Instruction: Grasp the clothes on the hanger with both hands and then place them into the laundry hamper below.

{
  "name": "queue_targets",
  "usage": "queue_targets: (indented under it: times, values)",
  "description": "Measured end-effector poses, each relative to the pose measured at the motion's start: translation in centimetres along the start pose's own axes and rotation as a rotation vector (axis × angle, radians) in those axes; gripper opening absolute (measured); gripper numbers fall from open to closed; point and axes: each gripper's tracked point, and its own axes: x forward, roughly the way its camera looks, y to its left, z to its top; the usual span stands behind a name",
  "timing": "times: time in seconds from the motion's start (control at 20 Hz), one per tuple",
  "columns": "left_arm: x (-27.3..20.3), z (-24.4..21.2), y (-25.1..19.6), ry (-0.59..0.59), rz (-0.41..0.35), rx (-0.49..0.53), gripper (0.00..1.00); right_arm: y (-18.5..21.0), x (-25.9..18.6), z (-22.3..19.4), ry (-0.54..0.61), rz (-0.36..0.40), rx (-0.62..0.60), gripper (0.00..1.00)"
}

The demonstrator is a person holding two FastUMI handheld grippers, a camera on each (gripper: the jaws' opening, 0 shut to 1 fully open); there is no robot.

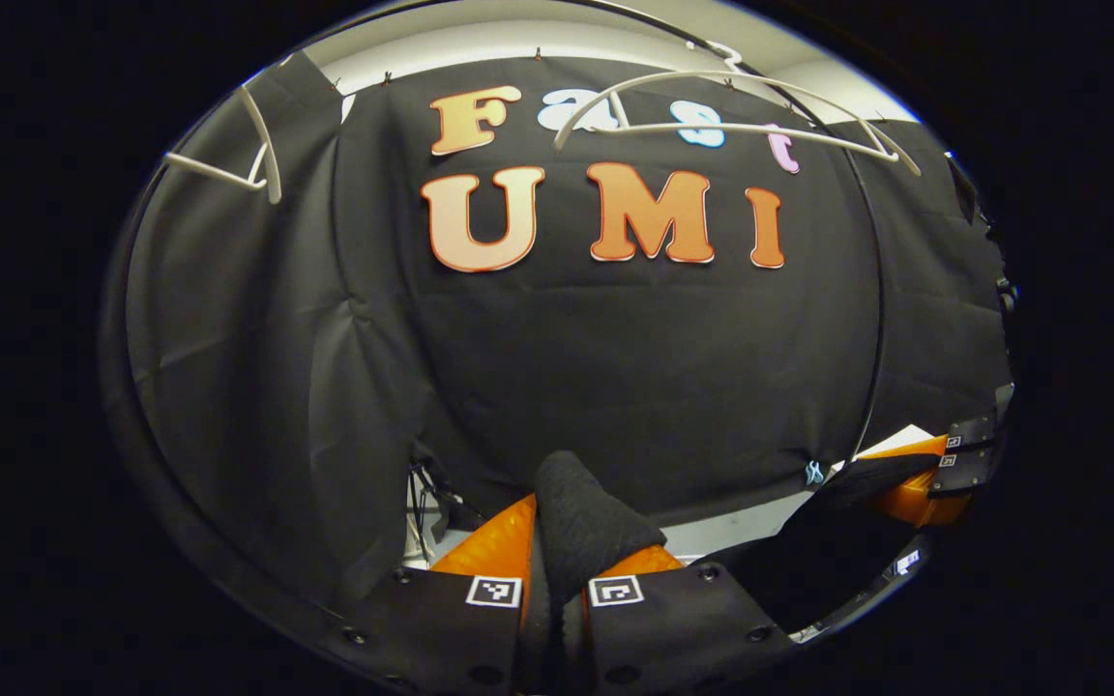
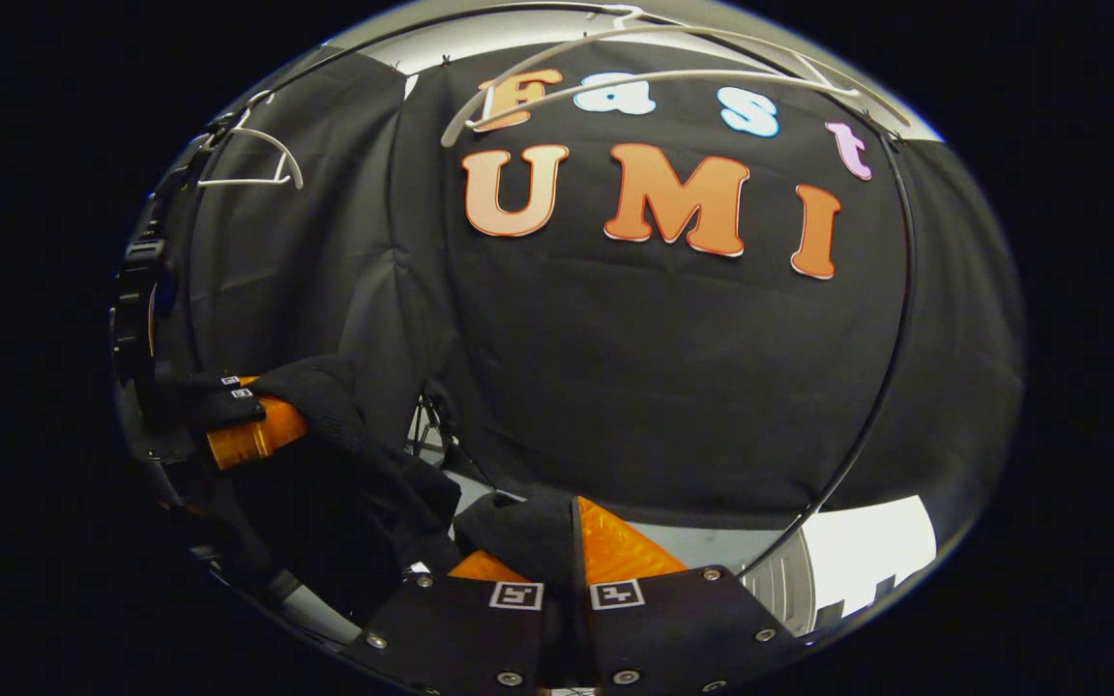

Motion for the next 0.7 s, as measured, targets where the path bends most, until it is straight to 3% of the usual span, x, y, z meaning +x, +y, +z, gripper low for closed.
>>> queue_targets:
  times: [0.5, 0.7]
  values:
    - [1.5, -8.7, 0.1, 0.194, 0.02, -0.013, 0.13, -1.4, 2.7, -9.0, 0.17, -0.033, 0.054, 0.08]
    - [2.0, -10.8, 0.7, 0.251, 0.043, -0.018, 0.22, -1.5, 3.3, -11.2, 0.204, -0.041, 0.061, 0.11]
